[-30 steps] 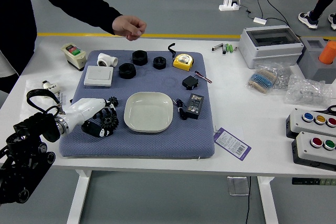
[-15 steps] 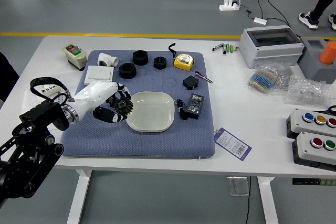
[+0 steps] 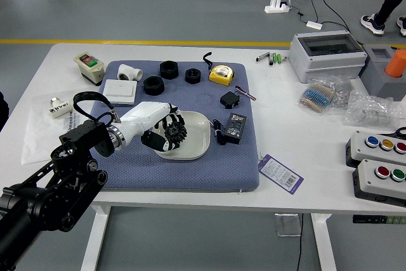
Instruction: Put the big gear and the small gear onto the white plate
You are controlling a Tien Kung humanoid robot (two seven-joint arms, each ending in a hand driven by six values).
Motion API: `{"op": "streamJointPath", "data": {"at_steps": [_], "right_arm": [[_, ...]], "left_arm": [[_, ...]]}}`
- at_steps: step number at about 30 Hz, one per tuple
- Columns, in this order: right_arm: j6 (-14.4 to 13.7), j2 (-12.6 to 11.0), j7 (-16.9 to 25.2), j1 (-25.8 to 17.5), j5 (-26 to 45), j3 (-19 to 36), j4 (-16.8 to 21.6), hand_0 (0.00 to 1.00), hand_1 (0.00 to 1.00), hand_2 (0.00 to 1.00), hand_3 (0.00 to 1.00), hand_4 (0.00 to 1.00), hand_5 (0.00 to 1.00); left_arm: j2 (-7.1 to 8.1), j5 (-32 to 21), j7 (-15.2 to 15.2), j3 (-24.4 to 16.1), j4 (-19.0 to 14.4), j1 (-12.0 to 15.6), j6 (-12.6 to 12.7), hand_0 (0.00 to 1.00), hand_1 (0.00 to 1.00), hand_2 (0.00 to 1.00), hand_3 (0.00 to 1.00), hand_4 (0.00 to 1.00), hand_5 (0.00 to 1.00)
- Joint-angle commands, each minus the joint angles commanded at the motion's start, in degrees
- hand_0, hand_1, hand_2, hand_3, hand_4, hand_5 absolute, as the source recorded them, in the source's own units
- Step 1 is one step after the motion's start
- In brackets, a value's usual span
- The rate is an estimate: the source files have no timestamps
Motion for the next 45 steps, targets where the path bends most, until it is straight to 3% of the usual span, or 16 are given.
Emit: {"op": "streamJointPath", "data": {"at_steps": [2, 3, 14, 15, 20, 21, 25, 26, 27, 31, 33, 34, 40, 45], "right_arm": [[0.0, 0.0, 0.0, 0.1, 0.0, -0.1, 0.0, 0.688, 0.705, 0.748, 0.564, 0.787, 0.639], [0.0, 0.0, 0.0, 0.1, 0.0, -0.1, 0.0, 0.688, 0.705, 0.749, 0.564, 0.788, 0.640], [0.0, -0.1, 0.0, 0.1, 0.0, -0.2, 0.0, 0.688, 0.706, 0.749, 0.563, 0.789, 0.640], [0.0, -0.1, 0.0, 0.1, 0.0, -0.2, 0.0, 0.687, 0.706, 0.748, 0.564, 0.789, 0.642], [0.0, -0.1, 0.0, 0.1, 0.0, -0.1, 0.0, 0.687, 0.706, 0.748, 0.564, 0.789, 0.642], [0.0, -0.1, 0.0, 0.1, -0.1, -0.1, 0.0, 0.687, 0.706, 0.748, 0.564, 0.790, 0.643], [0.0, -0.1, 0.0, 0.0, 0.0, -0.1, 0.0, 0.687, 0.706, 0.748, 0.564, 0.790, 0.643], [0.0, -0.1, 0.0, 0.0, 0.0, -0.1, 0.0, 0.687, 0.706, 0.748, 0.564, 0.790, 0.643], [0.0, -0.1, 0.0, 0.0, 0.0, -0.2, 0.0, 0.687, 0.706, 0.748, 0.564, 0.790, 0.642], [0.0, 0.0, 0.0, -0.2, 0.2, -0.3, 0.0, 0.687, 0.706, 0.748, 0.564, 0.790, 0.642], [0.1, 0.0, -0.1, -0.2, 0.2, -0.4, 0.0, 0.687, 0.706, 0.748, 0.564, 0.790, 0.642], [0.1, 0.0, -0.1, -0.3, 0.2, -0.5, 0.0, 0.686, 0.705, 0.749, 0.564, 0.791, 0.643], [0.0, 0.0, -0.1, -0.3, 0.5, -1.0, 0.1, 0.686, 0.706, 0.749, 0.564, 0.791, 0.643], [-0.1, -0.1, 0.0, -0.4, 0.9, -1.5, 0.1, 0.686, 0.706, 0.749, 0.564, 0.791, 0.643]], "left_arm": [[-0.62, 0.4, 0.3, -0.1, 1.0, -0.5, 0.1, 0.497, 0.650, 0.713, 0.609, 0.984, 0.228], [-0.73, 0.5, 0.4, -0.2, 1.1, -0.6, 0.1, 0.683, 0.767, 0.827, 0.782, 0.998, 0.309], [-1.29, 0.5, 0.7, -1.6, 1.1, -0.6, 1.7, 0.711, 0.793, 0.875, 0.809, 0.998, 0.353], [-1.14, 0.5, 0.7, -1.9, 0.8, -0.5, 2.3, 0.692, 0.766, 0.845, 0.803, 0.998, 0.303], [-0.33, 0.5, 0.4, -3.1, 0.1, -0.5, 4.2, 0.692, 0.766, 0.845, 0.803, 0.998, 0.303], [0.12, 0.5, 0.1, -3.8, 0.1, -0.5, 4.3, 0.677, 0.744, 0.810, 0.783, 0.962, 0.130], [1.27, 0.5, -0.4, -4.7, 0.7, -0.7, 4.3, 0.677, 0.744, 0.810, 0.783, 0.962, 0.130], [1.68, 0.5, -0.5, -4.7, 1.1, -0.9, 4.2, 0.677, 0.744, 0.810, 0.783, 0.962, 0.130], [2.03, 0.5, -0.5, -4.8, 1.6, -1.0, 4.0, 0.609, 0.690, 0.749, 0.722, 0.934, 0.079], [3.12, 0.5, -0.6, -4.7, 4.1, -1.6, 3.8, 0.609, 0.690, 0.749, 0.722, 0.934, 0.079], [3.12, 0.5, -1.2, -4.8, 6.0, -2.0, 4.4, 0.609, 0.690, 0.749, 0.722, 0.934, 0.079], [3.09, 0.5, -1.4, -4.9, 6.6, -2.1, 4.5, 0.543, 0.644, 0.685, 0.683, 0.888, 0.041], [2.54, 0.5, -2.5, -6.2, 10.5, -2.7, 5.8, 0.515, 0.613, 0.659, 0.672, 0.865, 0.029], [2.74, 0.5, -4.5, -4.5, 14.9, -4.4, 8.7, 0.515, 0.613, 0.659, 0.672, 0.865, 0.029]]}}
